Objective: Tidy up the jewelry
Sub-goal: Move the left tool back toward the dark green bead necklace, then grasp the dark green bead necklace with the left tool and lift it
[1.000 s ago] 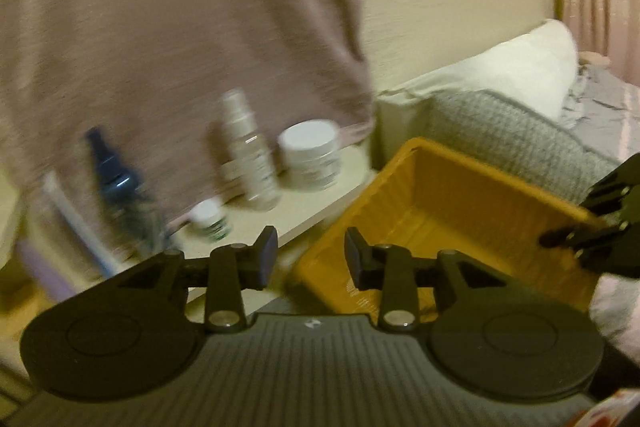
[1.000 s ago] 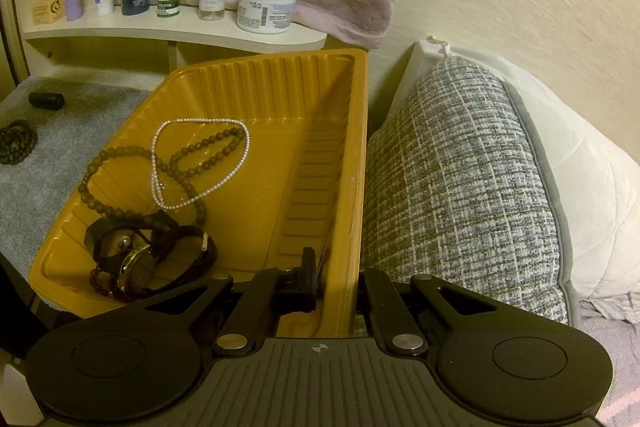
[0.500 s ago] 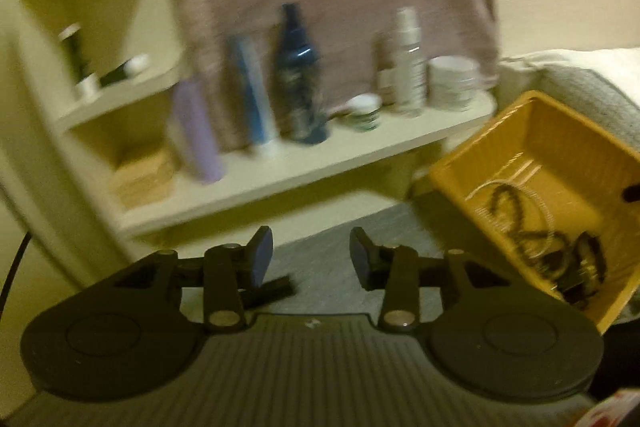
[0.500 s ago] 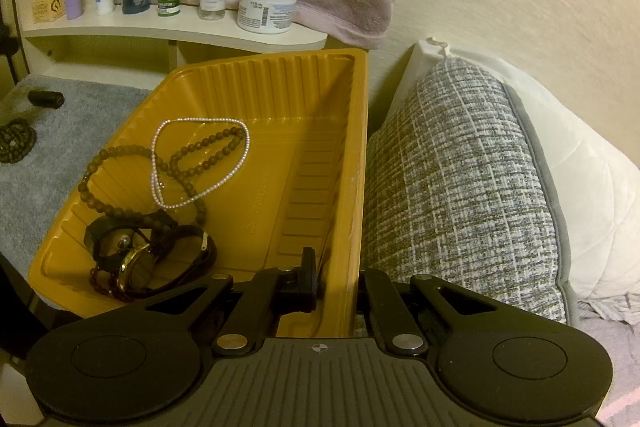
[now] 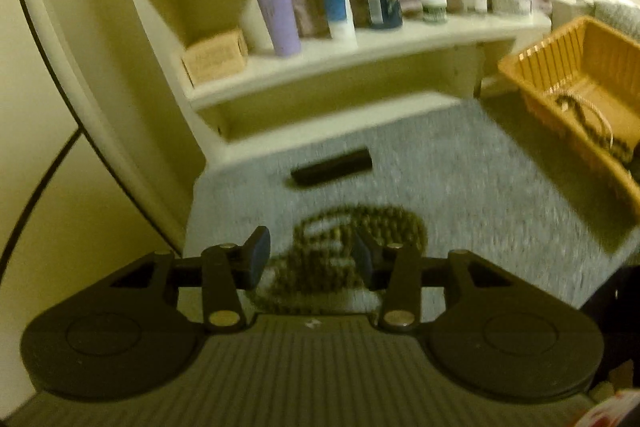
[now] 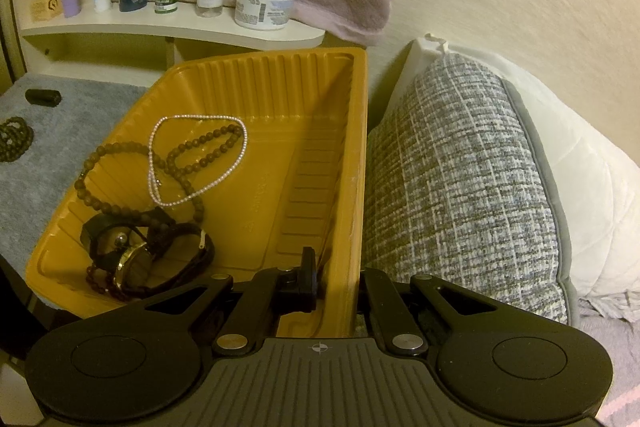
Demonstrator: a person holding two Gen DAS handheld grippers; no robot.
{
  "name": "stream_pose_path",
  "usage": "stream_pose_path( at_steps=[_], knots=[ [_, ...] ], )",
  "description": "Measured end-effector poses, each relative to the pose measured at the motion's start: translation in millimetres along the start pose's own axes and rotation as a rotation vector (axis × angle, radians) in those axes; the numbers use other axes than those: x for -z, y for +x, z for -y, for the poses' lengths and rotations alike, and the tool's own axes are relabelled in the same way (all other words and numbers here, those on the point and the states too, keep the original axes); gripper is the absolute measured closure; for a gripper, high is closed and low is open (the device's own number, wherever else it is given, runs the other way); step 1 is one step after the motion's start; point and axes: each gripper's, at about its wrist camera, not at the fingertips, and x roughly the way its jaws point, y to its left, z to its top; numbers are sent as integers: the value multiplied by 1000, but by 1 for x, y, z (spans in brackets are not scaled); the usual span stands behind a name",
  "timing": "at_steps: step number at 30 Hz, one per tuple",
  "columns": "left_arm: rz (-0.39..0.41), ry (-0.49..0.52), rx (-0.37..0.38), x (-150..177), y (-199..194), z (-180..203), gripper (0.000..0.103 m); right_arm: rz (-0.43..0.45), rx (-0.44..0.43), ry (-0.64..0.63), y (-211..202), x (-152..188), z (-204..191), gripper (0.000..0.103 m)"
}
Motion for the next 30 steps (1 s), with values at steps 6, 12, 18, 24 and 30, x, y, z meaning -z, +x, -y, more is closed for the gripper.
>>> stream_pose_path(
  at_steps=[6,12,18,24,30],
  knots=[
    [-16,68,18,19,2,11,61,-5,1,1,2,0,1,98],
    [-1,164,44,25,9,23,62,-5,2,2,2,1,1,98],
    [0,263,74,25,15,31,63,-6,2,1,3,1,1,98],
    [8,399,101,24,22,35,75,-8,2,-4,4,1,2,98],
    [-37,511,186,16,36,31,76,-9,3,-6,4,1,2,98]
  ],
)
